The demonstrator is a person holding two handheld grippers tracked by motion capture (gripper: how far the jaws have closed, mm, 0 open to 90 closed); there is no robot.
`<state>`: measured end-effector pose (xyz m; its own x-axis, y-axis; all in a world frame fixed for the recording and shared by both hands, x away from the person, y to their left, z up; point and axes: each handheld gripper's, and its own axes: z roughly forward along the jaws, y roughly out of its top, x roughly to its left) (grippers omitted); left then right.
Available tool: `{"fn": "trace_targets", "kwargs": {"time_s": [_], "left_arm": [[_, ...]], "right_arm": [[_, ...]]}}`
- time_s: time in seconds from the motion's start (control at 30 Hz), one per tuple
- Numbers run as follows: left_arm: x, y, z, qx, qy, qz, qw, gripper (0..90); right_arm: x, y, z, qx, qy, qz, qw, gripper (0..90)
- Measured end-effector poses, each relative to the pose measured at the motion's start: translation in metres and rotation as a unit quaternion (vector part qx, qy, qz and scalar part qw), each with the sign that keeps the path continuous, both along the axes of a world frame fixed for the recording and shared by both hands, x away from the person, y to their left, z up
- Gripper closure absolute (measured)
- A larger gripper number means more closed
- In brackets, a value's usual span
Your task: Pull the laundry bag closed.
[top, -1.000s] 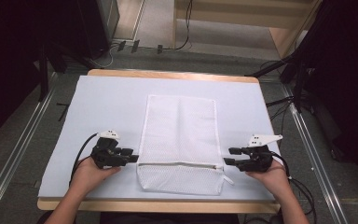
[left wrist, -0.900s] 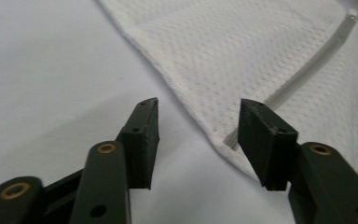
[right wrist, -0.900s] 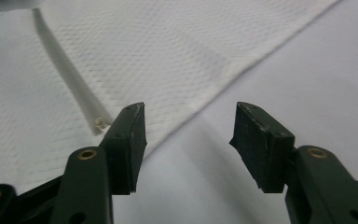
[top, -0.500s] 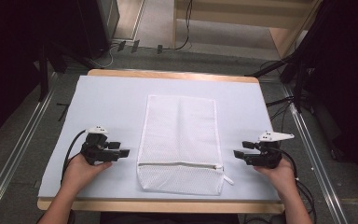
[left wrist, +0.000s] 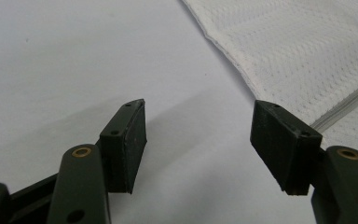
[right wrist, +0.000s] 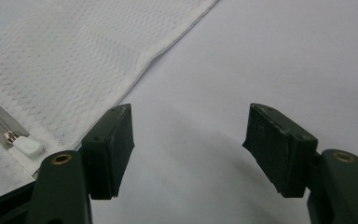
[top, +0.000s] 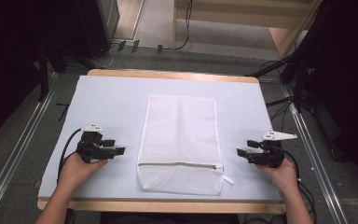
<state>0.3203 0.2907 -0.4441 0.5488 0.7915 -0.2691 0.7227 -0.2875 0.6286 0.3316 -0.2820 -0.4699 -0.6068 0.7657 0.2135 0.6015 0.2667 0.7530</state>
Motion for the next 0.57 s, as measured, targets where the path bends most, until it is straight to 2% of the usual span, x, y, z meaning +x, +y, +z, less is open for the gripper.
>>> {"fn": "trace_targets", "kwargs": {"time_s": [0.57], "left_arm": [[0.0033,-0.0016,-0.0026,0.006,0.006,0.0,1.0,35.8]], "right_arm": [[-0.0014,0.0016,-0.0026,-0.004,0.005,0.002,1.0,32.9]]}}
